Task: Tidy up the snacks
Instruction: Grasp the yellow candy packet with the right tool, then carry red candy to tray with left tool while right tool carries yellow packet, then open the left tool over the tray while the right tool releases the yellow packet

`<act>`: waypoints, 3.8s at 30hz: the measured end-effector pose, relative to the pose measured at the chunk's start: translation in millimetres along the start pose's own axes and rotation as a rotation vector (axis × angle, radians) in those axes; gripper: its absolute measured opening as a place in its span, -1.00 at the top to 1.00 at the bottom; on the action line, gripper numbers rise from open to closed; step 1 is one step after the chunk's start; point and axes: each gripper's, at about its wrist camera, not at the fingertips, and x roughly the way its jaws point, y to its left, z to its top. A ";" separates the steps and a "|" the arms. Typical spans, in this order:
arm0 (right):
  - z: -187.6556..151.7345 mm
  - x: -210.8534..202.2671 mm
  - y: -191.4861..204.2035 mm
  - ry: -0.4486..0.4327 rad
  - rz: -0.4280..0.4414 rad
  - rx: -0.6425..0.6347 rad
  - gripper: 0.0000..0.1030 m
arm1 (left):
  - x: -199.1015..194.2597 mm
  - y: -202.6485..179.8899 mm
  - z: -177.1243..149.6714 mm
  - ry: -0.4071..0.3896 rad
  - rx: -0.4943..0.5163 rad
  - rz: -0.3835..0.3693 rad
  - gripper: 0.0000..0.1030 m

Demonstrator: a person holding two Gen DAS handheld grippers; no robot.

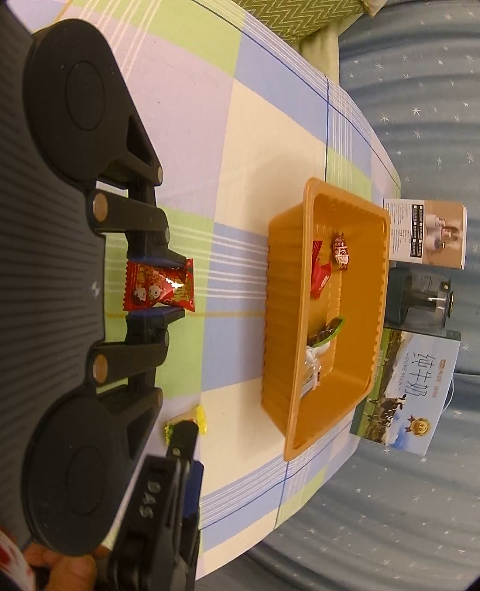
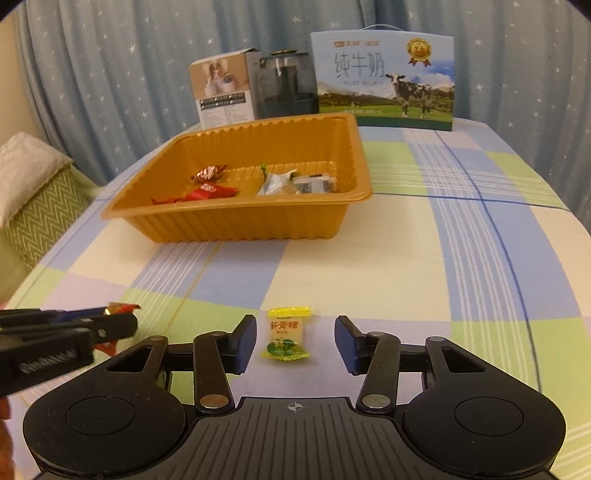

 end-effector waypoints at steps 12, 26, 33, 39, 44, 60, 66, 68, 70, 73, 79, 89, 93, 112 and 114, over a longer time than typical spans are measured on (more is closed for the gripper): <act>-8.3 16.5 16.2 0.022 -0.042 -0.101 0.55 | -1.0 -0.5 0.2 -0.001 -0.002 -0.008 0.62; 0.1 -27.7 8.5 -0.032 0.009 -0.064 0.61 | -14.7 -12.9 7.4 -0.038 0.015 -0.032 0.62; 9.4 -43.2 3.1 -0.070 0.012 -0.055 0.61 | -24.2 -15.9 14.2 -0.060 0.015 -0.033 0.62; 12.7 -44.4 2.3 -0.077 0.016 -0.048 0.61 | -29.9 -18.9 20.0 -0.076 0.025 -0.036 0.62; 15.6 -45.5 4.8 -0.086 0.024 -0.052 0.61 | -31.9 -20.5 24.3 -0.084 0.027 -0.035 0.62; 45.0 -51.6 14.4 -0.152 0.048 -0.077 0.61 | -38.0 -25.2 55.6 -0.139 0.049 -0.036 0.62; 63.5 -49.9 15.2 -0.184 0.050 -0.080 0.61 | -36.9 -23.1 64.6 -0.151 0.046 -0.033 0.62; 69.6 -47.7 16.5 -0.192 0.052 -0.079 0.61 | -36.1 -21.5 67.2 -0.151 0.040 -0.034 0.62; 75.1 -44.4 17.3 -0.199 0.052 -0.082 0.61 | -34.9 -19.8 70.7 -0.153 0.036 -0.035 0.62; 82.5 -39.7 17.9 -0.206 0.053 -0.085 0.61 | -32.9 -17.2 76.9 -0.159 0.036 -0.031 0.62; 95.0 -30.8 14.4 -0.224 0.049 -0.080 0.61 | -26.3 -9.3 90.4 -0.169 0.022 -0.024 0.62; 118.3 -12.2 10.9 -0.241 0.043 -0.066 0.61 | -7.3 -5.3 115.8 -0.176 0.018 -0.017 0.62; 125.6 0.9 9.9 -0.222 0.036 -0.055 0.61 | 4.7 -1.9 124.0 -0.167 0.008 -0.012 0.62; 140.7 52.7 5.8 -0.139 0.027 -0.040 0.61 | 43.6 17.2 145.8 -0.125 -0.053 -0.006 0.62; 141.2 55.0 5.5 -0.135 0.026 -0.039 0.61 | 46.4 17.4 146.4 -0.121 -0.051 -0.005 0.62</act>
